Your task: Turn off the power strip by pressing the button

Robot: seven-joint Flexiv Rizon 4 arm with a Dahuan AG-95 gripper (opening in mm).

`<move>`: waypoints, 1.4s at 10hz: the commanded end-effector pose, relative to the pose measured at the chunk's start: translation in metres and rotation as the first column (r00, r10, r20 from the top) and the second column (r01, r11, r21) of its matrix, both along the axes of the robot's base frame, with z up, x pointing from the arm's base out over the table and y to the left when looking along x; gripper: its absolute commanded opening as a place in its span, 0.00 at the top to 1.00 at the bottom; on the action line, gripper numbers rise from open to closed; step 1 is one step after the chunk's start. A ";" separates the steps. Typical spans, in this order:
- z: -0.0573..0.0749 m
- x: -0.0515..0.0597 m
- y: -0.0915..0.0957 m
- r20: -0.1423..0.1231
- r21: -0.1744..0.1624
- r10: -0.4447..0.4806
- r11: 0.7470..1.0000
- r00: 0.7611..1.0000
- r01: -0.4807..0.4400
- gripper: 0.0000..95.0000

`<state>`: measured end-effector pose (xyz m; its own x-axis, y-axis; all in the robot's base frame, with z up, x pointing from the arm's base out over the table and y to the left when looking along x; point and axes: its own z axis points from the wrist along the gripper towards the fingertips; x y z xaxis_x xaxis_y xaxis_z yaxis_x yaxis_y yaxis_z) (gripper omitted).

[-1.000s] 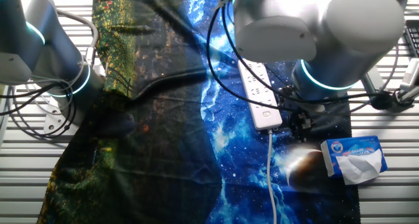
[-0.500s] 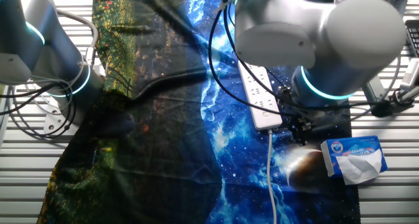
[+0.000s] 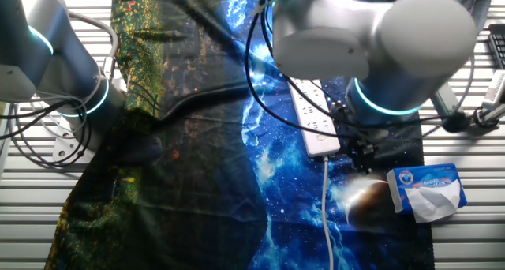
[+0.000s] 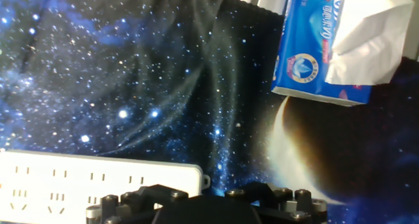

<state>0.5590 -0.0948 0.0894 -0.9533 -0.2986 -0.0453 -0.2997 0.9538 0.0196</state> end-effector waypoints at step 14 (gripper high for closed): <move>-0.017 -0.020 -0.013 -0.119 -0.009 -0.154 0.988 0.981 0.154 0.20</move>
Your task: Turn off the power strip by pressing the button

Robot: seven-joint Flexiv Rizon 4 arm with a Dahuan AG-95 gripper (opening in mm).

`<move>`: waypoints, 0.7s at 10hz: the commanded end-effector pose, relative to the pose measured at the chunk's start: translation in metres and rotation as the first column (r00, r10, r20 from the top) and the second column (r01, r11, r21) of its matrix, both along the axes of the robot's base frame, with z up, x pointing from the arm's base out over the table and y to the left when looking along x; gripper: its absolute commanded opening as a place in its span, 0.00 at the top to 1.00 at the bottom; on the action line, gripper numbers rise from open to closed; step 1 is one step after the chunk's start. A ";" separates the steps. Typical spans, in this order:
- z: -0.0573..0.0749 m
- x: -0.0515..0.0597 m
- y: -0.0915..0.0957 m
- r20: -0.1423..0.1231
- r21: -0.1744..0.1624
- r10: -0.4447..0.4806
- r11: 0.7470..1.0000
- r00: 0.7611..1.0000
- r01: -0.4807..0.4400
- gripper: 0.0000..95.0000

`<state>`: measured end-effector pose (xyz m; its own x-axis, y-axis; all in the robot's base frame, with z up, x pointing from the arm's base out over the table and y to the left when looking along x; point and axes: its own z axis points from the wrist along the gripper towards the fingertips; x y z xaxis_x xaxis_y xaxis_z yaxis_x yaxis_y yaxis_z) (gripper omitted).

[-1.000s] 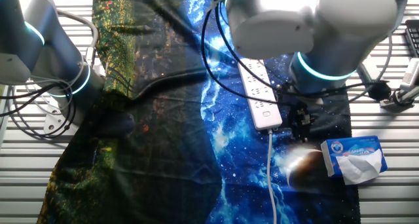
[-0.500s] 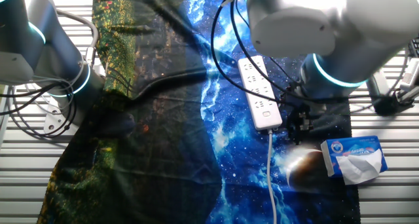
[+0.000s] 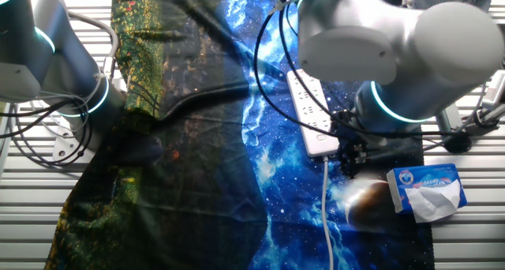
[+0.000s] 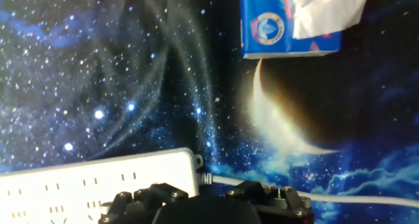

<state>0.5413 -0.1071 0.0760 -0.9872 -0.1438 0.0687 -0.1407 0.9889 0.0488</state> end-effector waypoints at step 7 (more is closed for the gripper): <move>-0.032 -0.004 0.008 0.002 -0.005 0.013 1.000 1.000 -0.013 0.20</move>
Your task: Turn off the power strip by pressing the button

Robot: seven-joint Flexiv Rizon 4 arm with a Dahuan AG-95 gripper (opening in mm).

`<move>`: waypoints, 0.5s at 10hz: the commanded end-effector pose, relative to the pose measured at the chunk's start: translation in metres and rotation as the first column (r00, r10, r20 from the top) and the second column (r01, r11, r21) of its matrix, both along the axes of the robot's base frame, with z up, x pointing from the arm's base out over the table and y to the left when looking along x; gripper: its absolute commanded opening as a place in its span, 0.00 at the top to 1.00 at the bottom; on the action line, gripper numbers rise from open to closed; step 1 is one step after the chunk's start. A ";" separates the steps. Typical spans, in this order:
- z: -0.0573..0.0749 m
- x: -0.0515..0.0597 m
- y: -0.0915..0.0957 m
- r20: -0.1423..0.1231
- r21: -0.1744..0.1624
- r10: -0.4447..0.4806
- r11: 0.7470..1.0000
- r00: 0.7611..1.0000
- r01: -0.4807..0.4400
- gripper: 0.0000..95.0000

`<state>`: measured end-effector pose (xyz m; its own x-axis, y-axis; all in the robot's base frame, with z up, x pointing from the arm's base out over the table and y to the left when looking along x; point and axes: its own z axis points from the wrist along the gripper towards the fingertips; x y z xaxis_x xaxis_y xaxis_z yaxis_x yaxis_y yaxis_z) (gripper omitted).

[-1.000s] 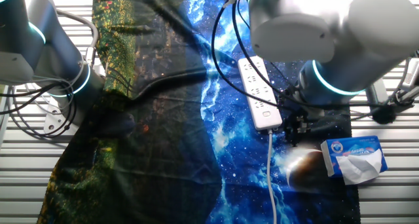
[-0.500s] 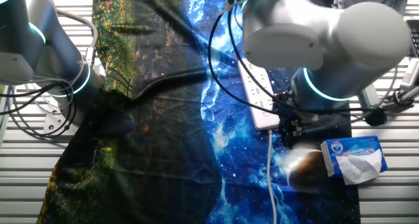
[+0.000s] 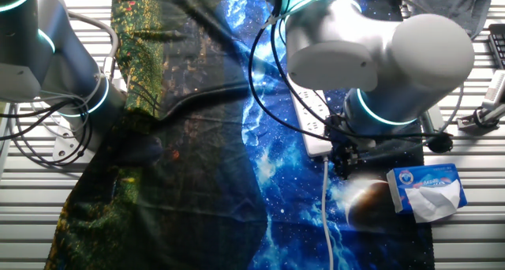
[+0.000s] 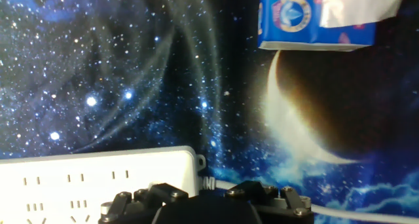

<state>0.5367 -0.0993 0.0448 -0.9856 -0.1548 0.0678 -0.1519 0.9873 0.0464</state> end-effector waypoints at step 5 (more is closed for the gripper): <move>-0.012 0.000 0.000 0.005 -0.003 0.015 1.000 1.000 -0.015 0.20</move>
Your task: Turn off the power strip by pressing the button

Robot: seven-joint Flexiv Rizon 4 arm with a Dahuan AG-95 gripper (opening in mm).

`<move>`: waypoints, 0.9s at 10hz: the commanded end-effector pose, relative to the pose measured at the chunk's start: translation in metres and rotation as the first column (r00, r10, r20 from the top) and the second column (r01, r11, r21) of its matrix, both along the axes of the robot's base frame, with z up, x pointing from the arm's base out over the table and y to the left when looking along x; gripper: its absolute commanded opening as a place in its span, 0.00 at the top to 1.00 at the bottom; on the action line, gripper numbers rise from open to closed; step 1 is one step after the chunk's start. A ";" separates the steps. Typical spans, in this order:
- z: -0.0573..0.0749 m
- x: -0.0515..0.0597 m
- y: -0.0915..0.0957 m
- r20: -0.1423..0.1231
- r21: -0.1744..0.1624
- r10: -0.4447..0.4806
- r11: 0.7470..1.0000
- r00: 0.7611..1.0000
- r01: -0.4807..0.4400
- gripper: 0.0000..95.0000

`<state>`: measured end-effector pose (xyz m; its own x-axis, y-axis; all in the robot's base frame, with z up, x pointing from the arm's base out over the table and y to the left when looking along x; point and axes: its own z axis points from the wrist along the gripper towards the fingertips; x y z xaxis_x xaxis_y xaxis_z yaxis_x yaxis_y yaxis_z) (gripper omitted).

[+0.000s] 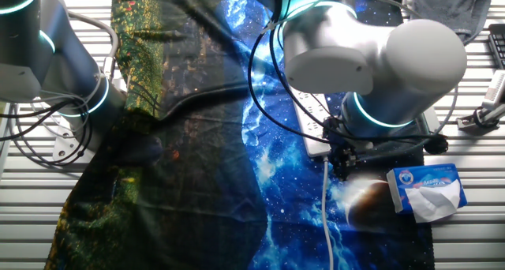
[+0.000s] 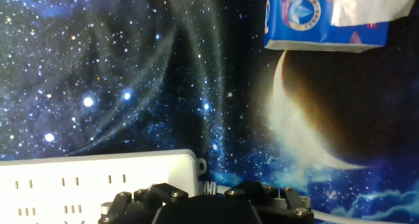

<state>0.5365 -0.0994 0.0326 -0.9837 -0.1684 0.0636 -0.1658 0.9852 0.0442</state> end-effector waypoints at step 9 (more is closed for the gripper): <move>-0.026 -0.001 0.004 -0.002 0.013 0.015 1.000 1.000 -0.015 0.20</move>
<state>0.5339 -0.0955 0.0108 -0.9812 -0.1831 0.0614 -0.1801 0.9823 0.0515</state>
